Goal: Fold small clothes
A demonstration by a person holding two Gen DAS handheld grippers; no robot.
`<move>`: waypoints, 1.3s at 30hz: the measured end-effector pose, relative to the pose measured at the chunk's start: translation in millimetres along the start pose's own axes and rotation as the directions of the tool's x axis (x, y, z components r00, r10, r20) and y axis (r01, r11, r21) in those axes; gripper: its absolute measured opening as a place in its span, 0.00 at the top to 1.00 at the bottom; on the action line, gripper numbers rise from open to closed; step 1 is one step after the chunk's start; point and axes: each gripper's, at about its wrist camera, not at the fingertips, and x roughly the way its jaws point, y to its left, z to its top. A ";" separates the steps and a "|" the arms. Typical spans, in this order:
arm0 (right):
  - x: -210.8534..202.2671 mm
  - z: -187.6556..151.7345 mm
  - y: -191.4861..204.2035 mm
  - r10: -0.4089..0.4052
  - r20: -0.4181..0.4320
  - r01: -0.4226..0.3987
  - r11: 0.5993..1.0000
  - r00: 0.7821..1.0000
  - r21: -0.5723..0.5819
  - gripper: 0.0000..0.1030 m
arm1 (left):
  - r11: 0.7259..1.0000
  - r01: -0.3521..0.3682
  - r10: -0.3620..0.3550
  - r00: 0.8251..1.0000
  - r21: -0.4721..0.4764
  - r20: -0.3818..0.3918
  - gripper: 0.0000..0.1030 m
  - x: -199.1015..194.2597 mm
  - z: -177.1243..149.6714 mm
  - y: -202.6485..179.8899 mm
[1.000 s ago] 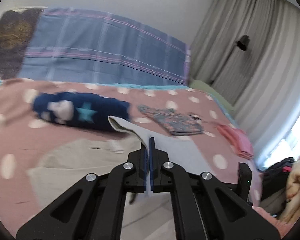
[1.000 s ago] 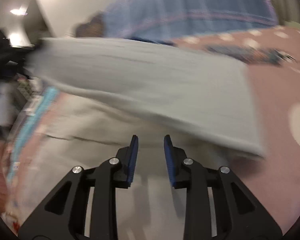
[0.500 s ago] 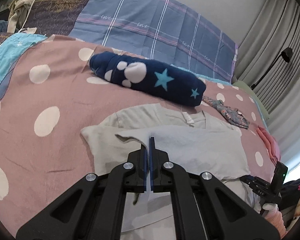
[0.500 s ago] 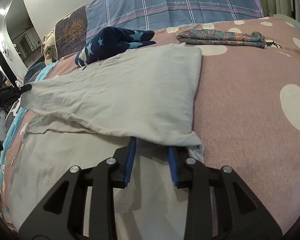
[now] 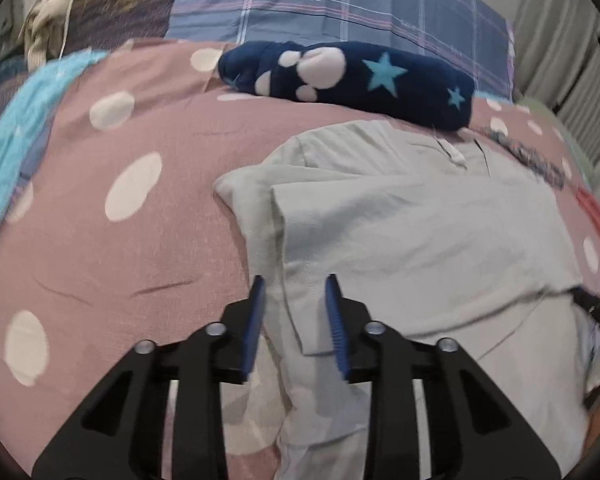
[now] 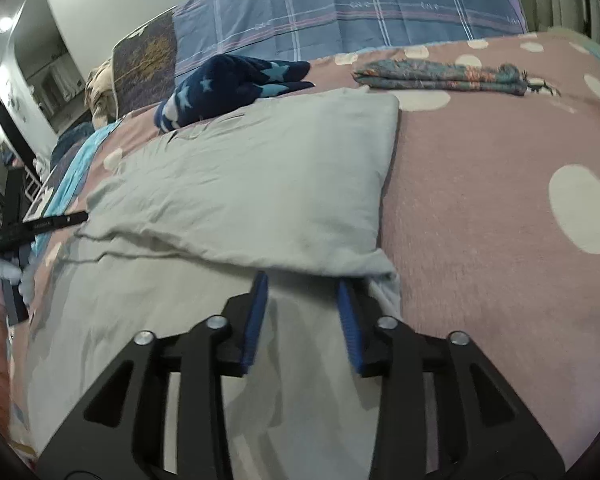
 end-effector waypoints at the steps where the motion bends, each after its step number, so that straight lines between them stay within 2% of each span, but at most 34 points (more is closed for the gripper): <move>1: -5.2 -1.0 2.7 0.004 0.010 -0.004 1.000 1.000 -0.016 0.61 | 1.000 0.000 0.000 1.000 0.015 0.004 0.66 0.1 -0.7 -1.9; 6: -23.6 3.6 14.1 0.037 0.056 -0.035 0.998 0.998 -0.050 0.61 | 0.993 -0.063 0.059 0.997 0.100 0.039 0.64 -5.9 -6.7 -25.3; 10: -15.7 12.7 38.4 0.054 0.051 -0.046 0.990 0.997 -0.132 0.64 | 0.992 0.007 -0.021 0.994 0.125 0.104 0.64 -22.5 -9.3 -49.7; 13: 5.6 26.1 62.7 0.117 0.029 -0.111 0.982 0.993 -0.153 0.66 | 0.987 0.086 -0.099 0.991 0.133 0.090 0.64 -18.6 -5.5 -70.8; 17: 50.0 50.4 87.9 0.216 -0.054 -0.220 0.971 0.975 -0.091 0.69 | 0.984 0.102 -0.107 0.994 0.146 0.027 0.64 17.1 6.7 -105.7; 19: 75.2 47.6 94.5 0.208 -0.143 -0.218 0.974 0.968 -0.066 0.73 | 0.983 0.073 -0.070 0.997 0.168 -0.019 0.64 32.9 0.8 -117.3; 20: 81.9 41.3 97.7 0.210 -0.194 -0.228 0.971 0.958 -0.074 0.75 | 0.980 0.051 -0.050 0.999 0.191 -0.011 0.64 33.4 -5.0 -122.0; 22: 68.8 19.7 107.9 0.197 -0.201 -0.238 0.949 0.960 -0.206 0.75 | 0.963 0.057 -0.060 0.998 0.264 0.003 0.64 20.4 -21.8 -128.7; 23: 59.2 7.5 109.2 0.200 -0.217 -0.253 0.932 0.956 -0.258 0.75 | 0.952 0.092 -0.097 0.995 0.292 0.002 0.63 8.9 -33.6 -128.4; 25: 43.1 -1.9 102.2 0.199 -0.206 -0.250 0.932 0.958 -0.263 0.75 | 0.934 0.149 -0.150 0.988 0.324 -0.021 0.62 -4.9 -51.3 -125.3; 27: 24.8 -5.7 87.3 0.205 -0.178 -0.241 0.947 0.962 -0.212 0.75 | 0.935 0.113 -0.119 0.993 0.335 -0.001 0.60 -16.9 -64.4 -119.4; 29: -0.3 -11.6 65.6 0.201 -0.117 -0.217 0.965 0.972 -0.145 0.75 | 0.949 0.092 -0.104 0.994 0.302 0.021 0.58 -29.7 -72.9 -108.8; 31: -23.0 -21.6 40.9 0.185 -0.064 -0.189 0.979 0.981 -0.077 0.74 | 0.967 0.087 -0.104 0.993 0.241 0.059 0.51 -47.0 -84.3 -90.5; 33: -40.2 -36.4 15.4 0.139 -0.038 -0.140 0.990 0.990 -0.024 0.73 | 0.979 0.034 -0.054 0.994 0.203 0.091 0.46 -60.4 -100.4 -72.8; 34: -50.7 -49.5 -1.5 0.100 -0.035 -0.100 0.995 0.994 0.016 0.73 | 0.982 0.008 -0.026 0.995 0.189 0.094 0.46 -64.1 -108.1 -64.4; 36: -61.5 -66.1 -20.3 0.074 -0.040 -0.071 0.995 0.996 0.076 0.73 | 0.988 -0.023 0.011 0.997 0.152 0.077 0.45 -70.0 -126.4 -48.1; 39: -78.6 -87.7 -44.3 0.107 -0.024 -0.101 0.979 0.994 0.176 0.74 | 0.995 -0.027 0.021 0.998 0.099 0.055 0.42 -75.3 -145.1 -29.7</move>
